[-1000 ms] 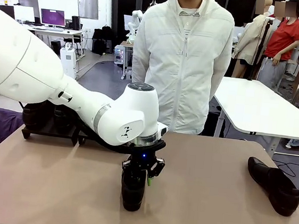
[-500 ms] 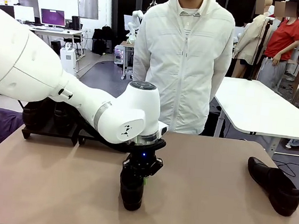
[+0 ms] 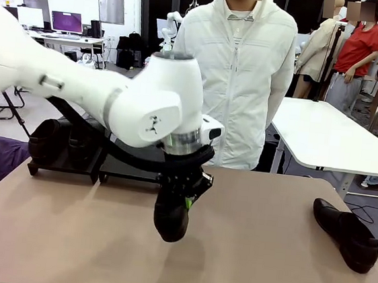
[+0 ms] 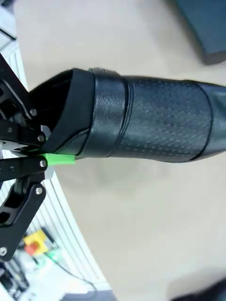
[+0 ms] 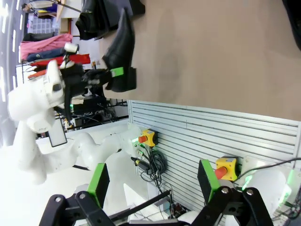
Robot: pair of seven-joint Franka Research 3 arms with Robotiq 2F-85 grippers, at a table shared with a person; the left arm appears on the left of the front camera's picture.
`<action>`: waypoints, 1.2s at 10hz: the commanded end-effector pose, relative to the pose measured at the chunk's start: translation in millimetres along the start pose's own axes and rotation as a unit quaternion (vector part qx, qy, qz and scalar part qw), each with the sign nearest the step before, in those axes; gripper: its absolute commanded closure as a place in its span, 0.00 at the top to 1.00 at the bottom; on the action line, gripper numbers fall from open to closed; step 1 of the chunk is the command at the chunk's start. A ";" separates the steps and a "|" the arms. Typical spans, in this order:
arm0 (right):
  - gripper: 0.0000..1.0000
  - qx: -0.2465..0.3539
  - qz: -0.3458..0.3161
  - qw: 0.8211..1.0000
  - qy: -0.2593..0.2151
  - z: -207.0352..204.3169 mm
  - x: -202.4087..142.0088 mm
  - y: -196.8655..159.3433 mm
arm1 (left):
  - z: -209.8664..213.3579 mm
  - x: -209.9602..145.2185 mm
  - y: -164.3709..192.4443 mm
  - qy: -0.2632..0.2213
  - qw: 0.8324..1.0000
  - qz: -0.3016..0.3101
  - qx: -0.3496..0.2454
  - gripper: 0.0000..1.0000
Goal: Organize the shoes by placing them on the stand.
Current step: Place the Shoe from the middle of the table onto the Shoes Stand.
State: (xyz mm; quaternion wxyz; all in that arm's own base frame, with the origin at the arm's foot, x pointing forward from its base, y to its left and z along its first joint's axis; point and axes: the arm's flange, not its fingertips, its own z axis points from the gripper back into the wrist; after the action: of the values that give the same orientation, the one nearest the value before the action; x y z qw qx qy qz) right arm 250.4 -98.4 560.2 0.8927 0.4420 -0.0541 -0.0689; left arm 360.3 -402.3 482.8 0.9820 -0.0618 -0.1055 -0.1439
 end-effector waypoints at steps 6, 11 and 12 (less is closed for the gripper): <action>1.00 0.009 0.012 1.000 -0.002 -0.4 0.0 -0.6 | 54.9 -67.0 146.9 -0.178 0.930 0.270 0.176 0.00; 1.00 0.009 0.012 1.000 -0.002 -0.4 0.0 -0.6 | 44.0 -52.9 131.4 -0.151 0.967 0.099 0.181 0.00; 1.00 0.009 0.012 1.000 -0.002 -0.4 0.0 -0.6 | 35.0 -59.6 127.7 -0.147 0.965 0.110 0.185 0.00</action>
State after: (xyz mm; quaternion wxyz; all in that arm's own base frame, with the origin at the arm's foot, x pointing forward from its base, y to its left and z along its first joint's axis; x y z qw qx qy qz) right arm 250.4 -98.7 559.9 0.8928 0.4420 -0.0542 -0.0685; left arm 337.5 -262.4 489.8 0.9606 0.0890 -0.2630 -0.0118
